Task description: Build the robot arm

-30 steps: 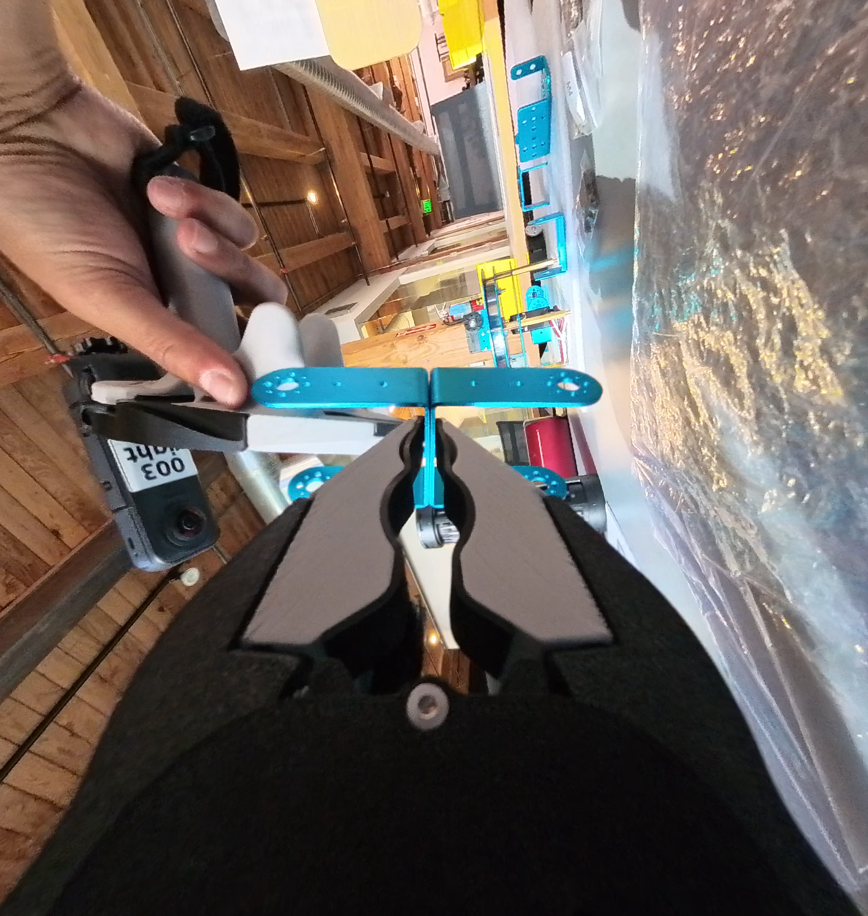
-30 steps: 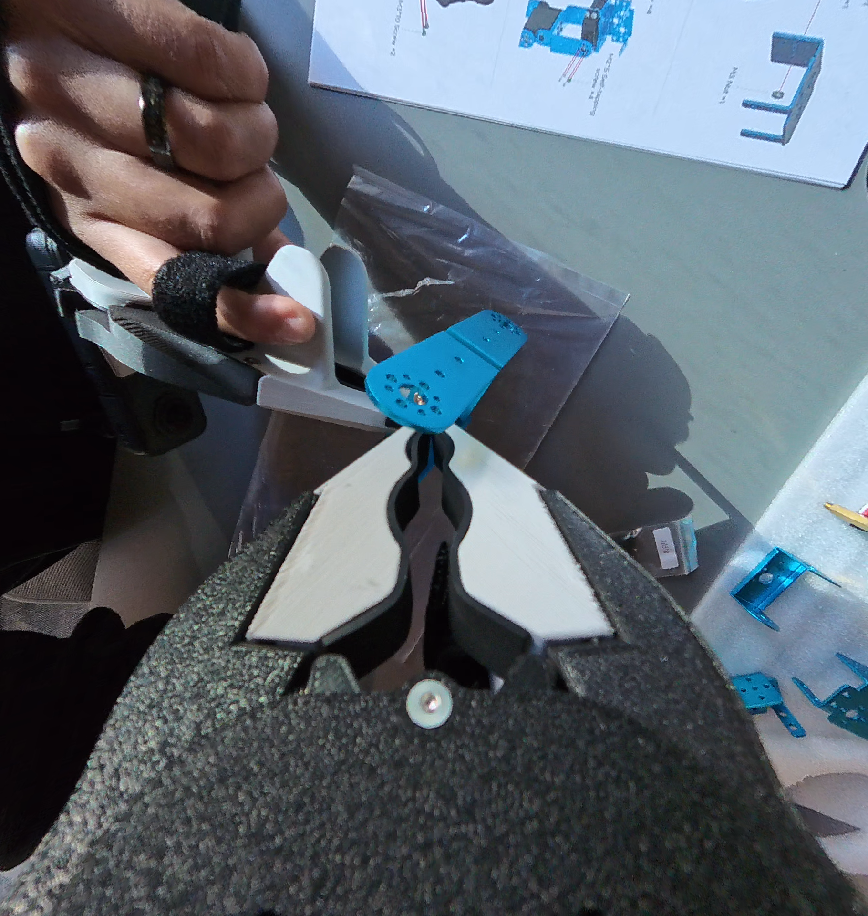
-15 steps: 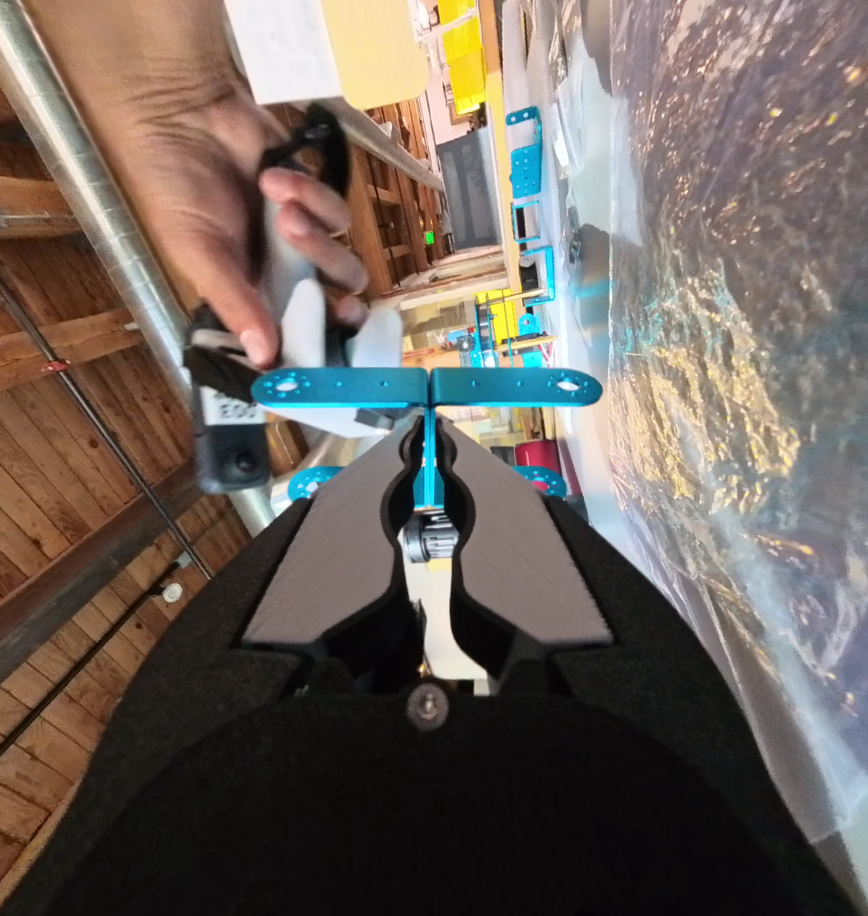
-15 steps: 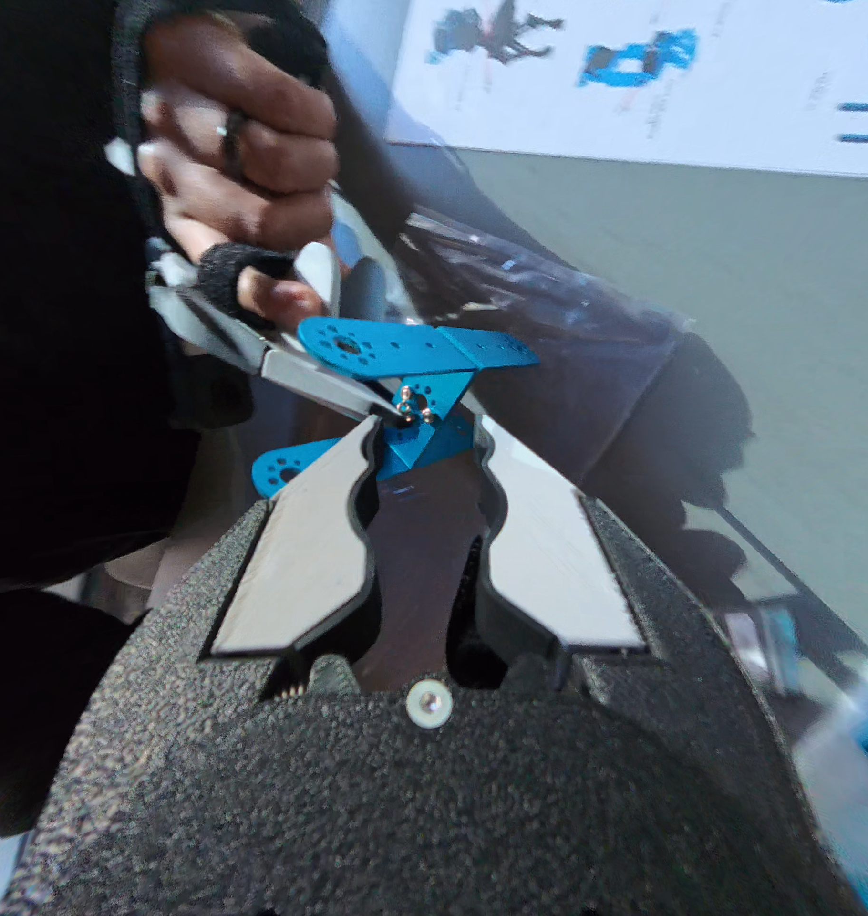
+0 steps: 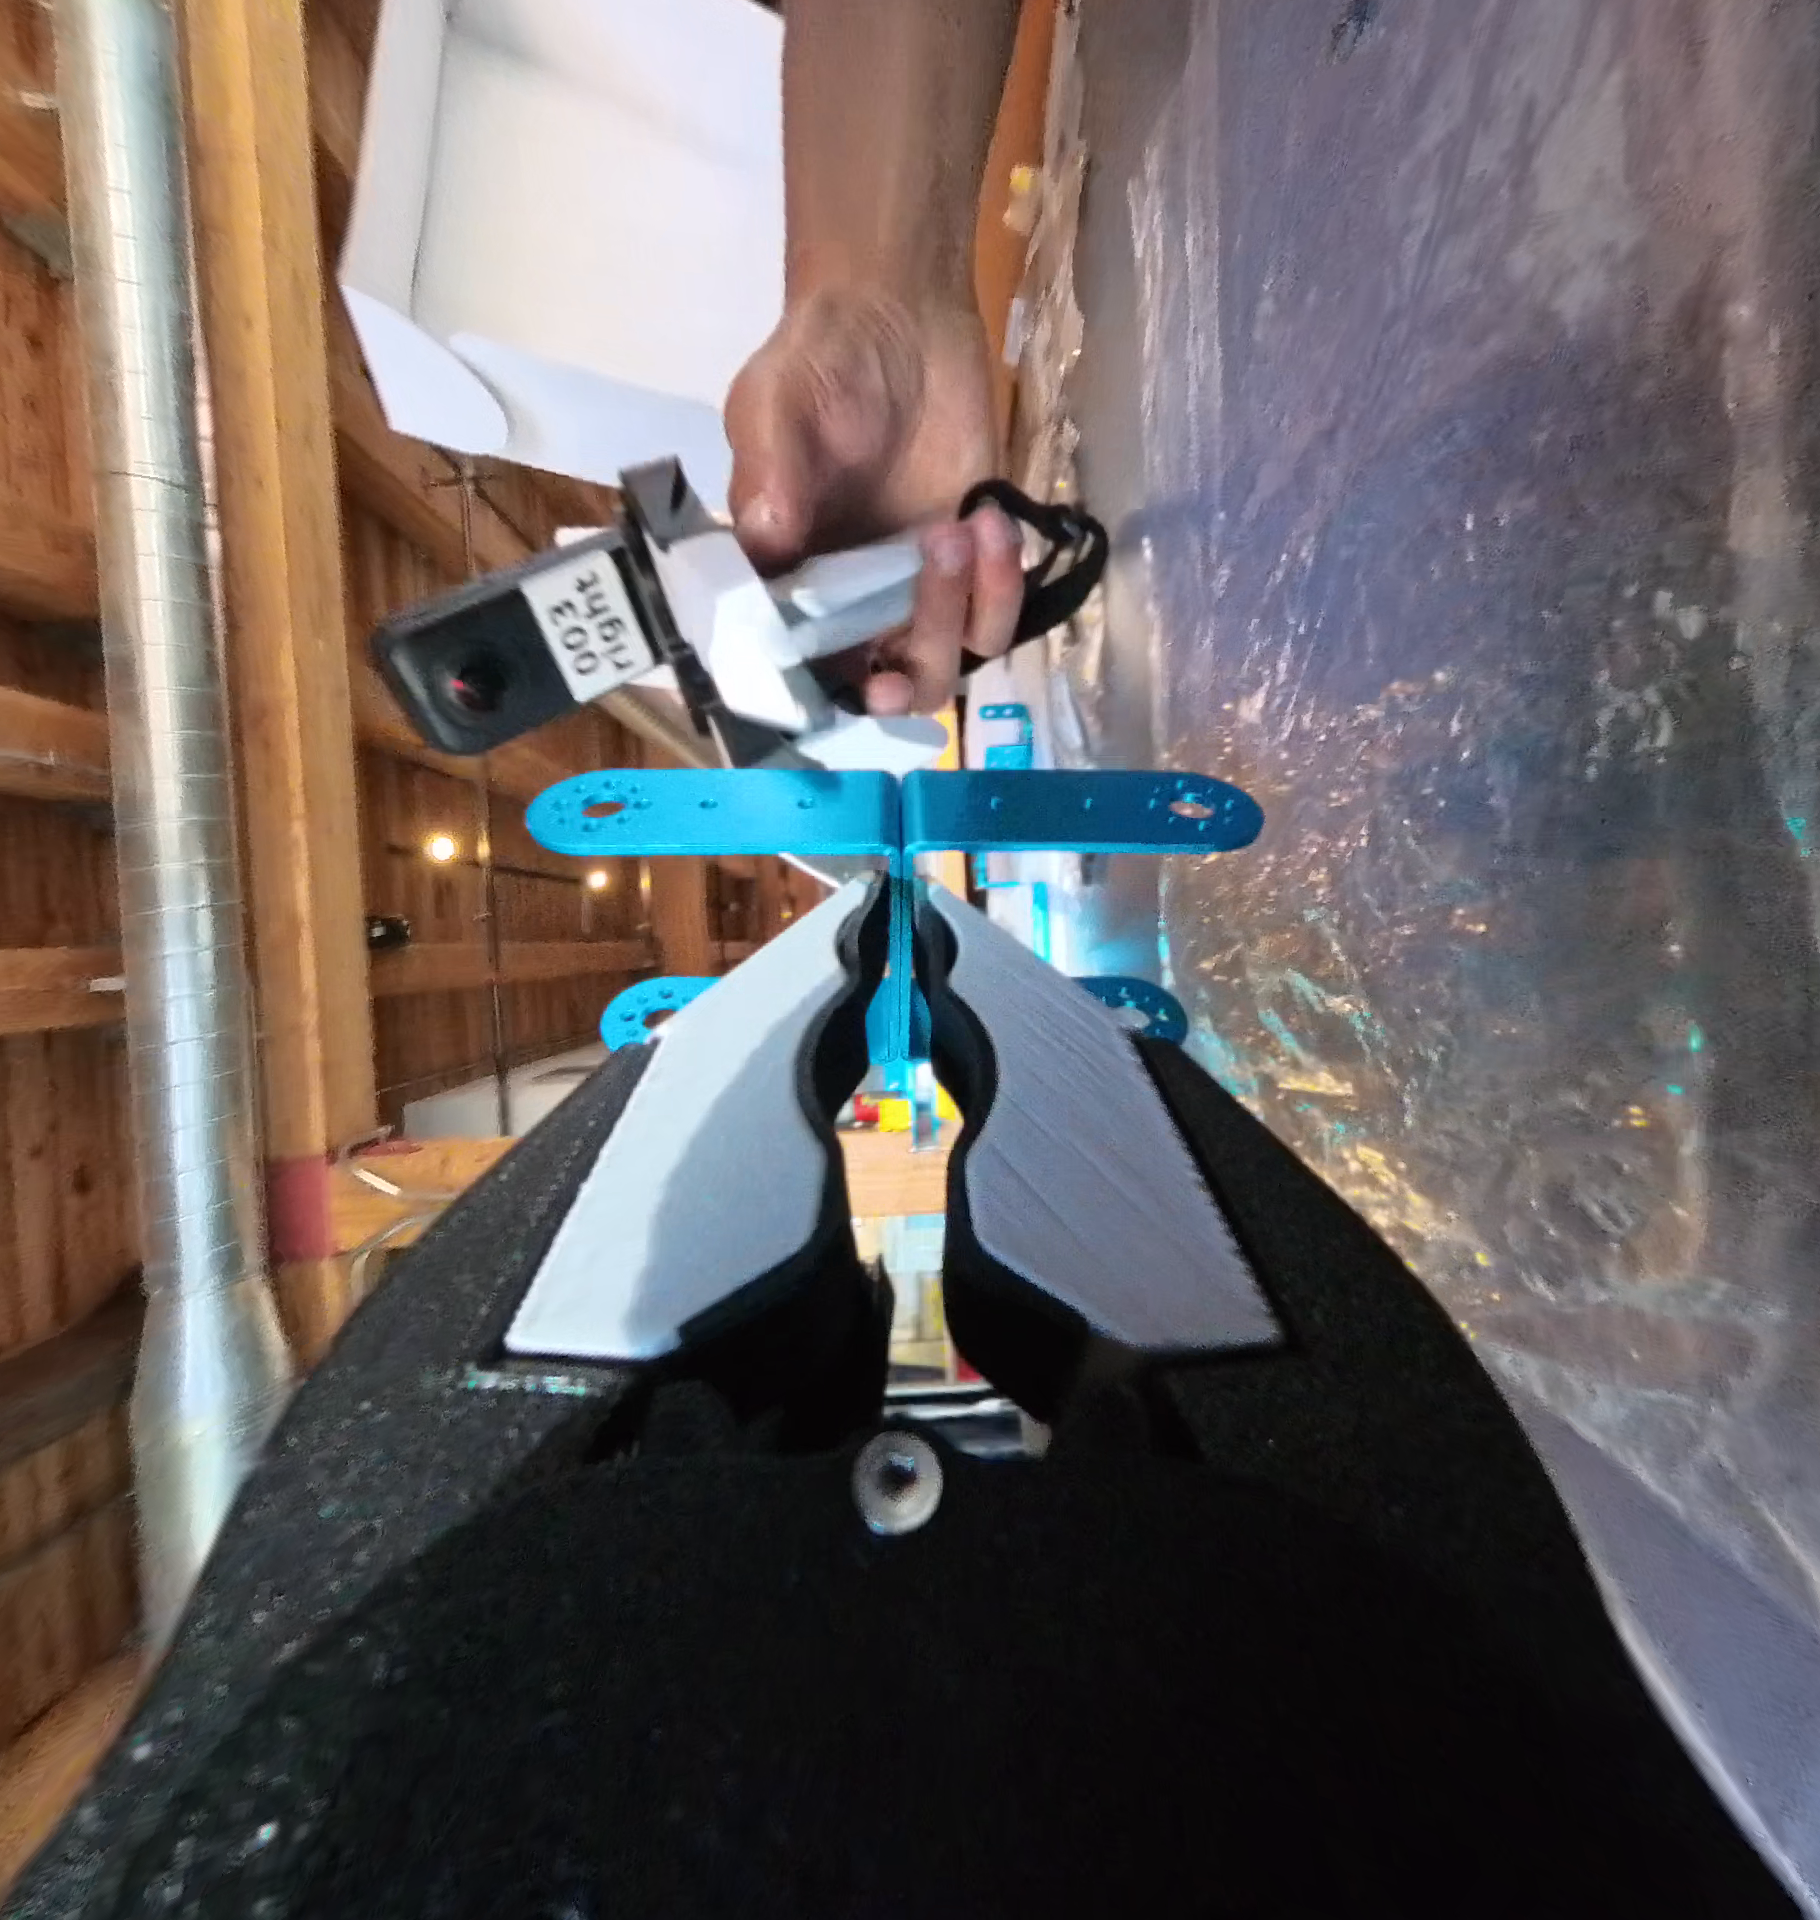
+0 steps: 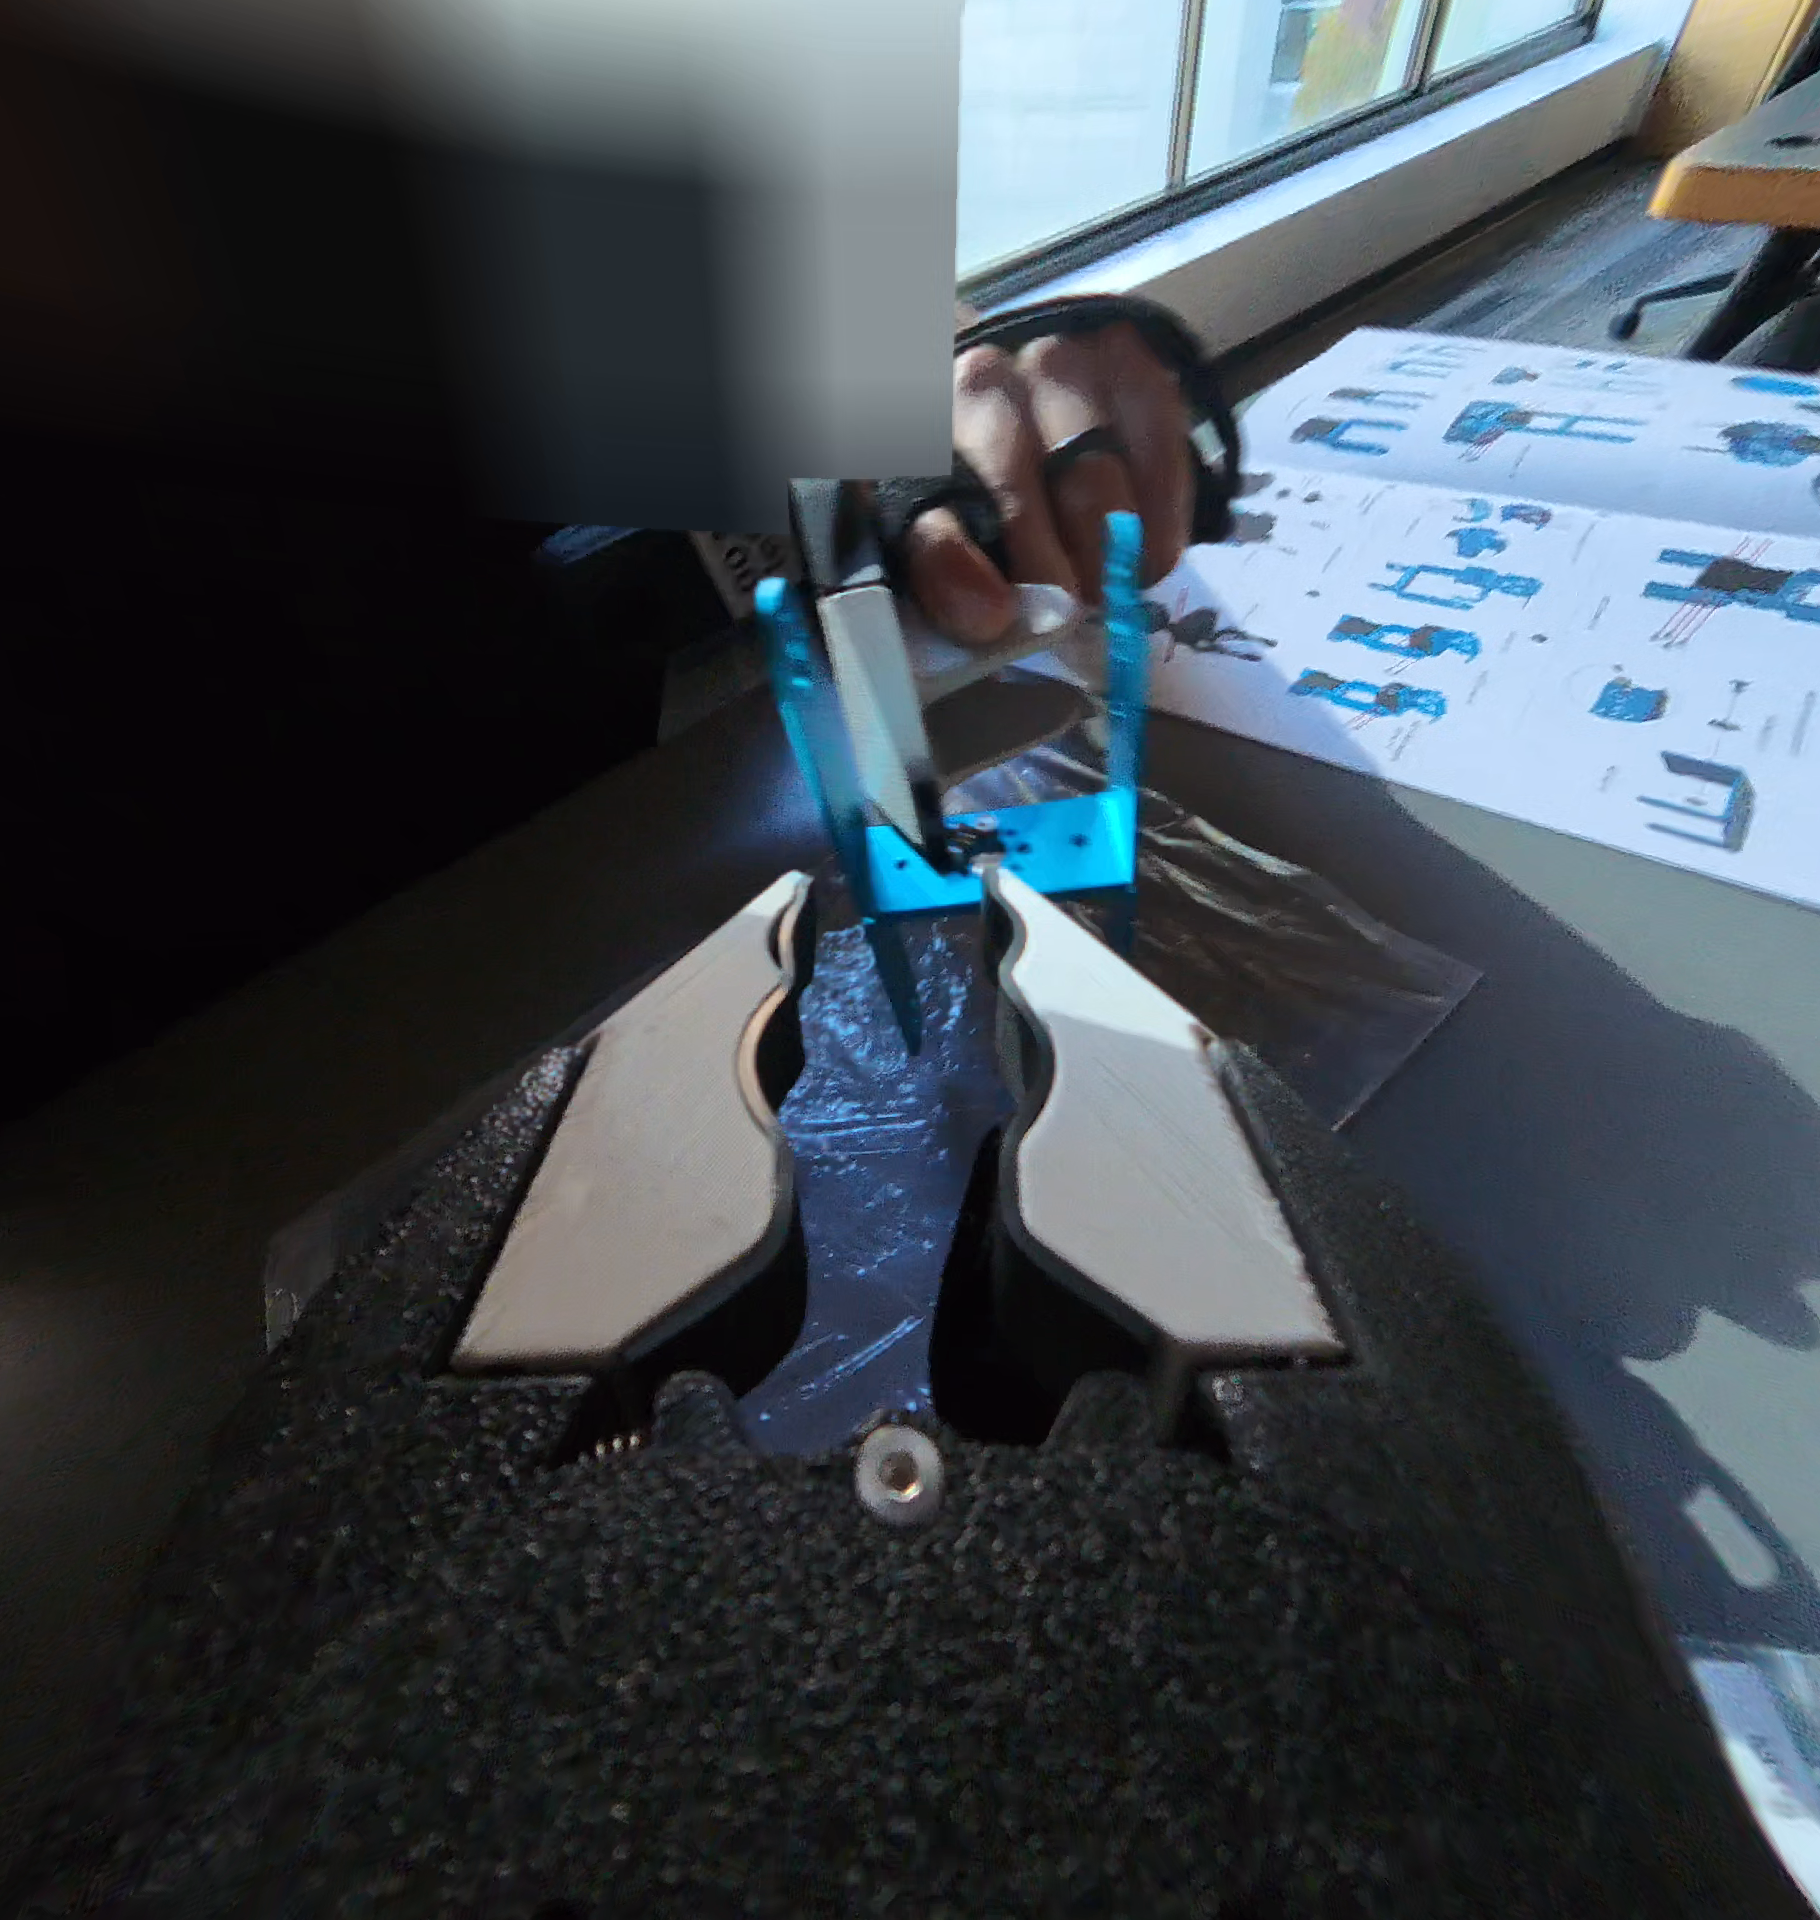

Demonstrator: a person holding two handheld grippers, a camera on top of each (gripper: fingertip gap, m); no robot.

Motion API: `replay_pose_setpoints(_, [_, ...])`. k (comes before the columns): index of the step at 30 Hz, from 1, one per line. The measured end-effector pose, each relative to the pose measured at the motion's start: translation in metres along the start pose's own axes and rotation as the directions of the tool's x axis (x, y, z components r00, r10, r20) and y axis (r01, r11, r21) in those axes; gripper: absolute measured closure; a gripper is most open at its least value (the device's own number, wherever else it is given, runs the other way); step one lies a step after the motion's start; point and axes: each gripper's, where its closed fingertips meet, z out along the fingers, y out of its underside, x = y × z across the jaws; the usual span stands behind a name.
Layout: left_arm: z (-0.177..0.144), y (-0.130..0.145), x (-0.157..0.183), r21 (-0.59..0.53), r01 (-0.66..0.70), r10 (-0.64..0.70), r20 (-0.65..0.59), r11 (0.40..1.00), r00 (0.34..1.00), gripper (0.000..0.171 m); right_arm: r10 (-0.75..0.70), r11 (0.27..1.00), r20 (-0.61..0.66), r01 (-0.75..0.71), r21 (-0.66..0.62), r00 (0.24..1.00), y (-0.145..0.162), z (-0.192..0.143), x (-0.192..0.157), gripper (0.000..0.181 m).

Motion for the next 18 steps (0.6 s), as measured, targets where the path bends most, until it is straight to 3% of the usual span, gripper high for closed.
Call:
replay_pose_setpoints(4, [0.004, 0.005, 0.008, 0.025, 0.066, -0.065, -0.053, 0.997, 0.996, 0.169, -0.052, 0.995, -0.086, 0.044, -0.092, 0.995, 0.015, -0.001, -0.002, 0.150])
replay_pose_setpoints(10, [0.001, 0.006, 0.006, 0.005, 0.105, -0.105, -0.036, 0.994, 0.994, 0.169, -0.042, 0.999, -0.219, 0.044, 0.005, 0.975, 0.008, -0.005, 0.019, 0.153])
replay_pose_setpoints(13, [-0.001, 0.008, -0.001, -0.003, 0.215, -0.215, -0.040, 0.977, 0.976, 0.169, -0.079, 0.996, -0.248, 0.069, -0.049, 0.965, 0.013, -0.005, 0.023, 0.148])
replay_pose_setpoints(15, [-0.003, 0.015, -0.009, -0.008, 0.279, -0.279, -0.021, 0.960, 0.960, 0.169, -0.102, 0.994, -0.287, 0.106, -0.005, 0.952, 0.004, -0.007, 0.025, 0.149])
replay_pose_setpoints(18, [-0.006, 0.016, -0.016, 0.032, 0.501, -0.497, -0.086, 0.865, 0.863, 0.169, -0.132, 0.989, -0.359, 0.147, 0.017, 0.924, -0.004, -0.008, 0.033, 0.146])
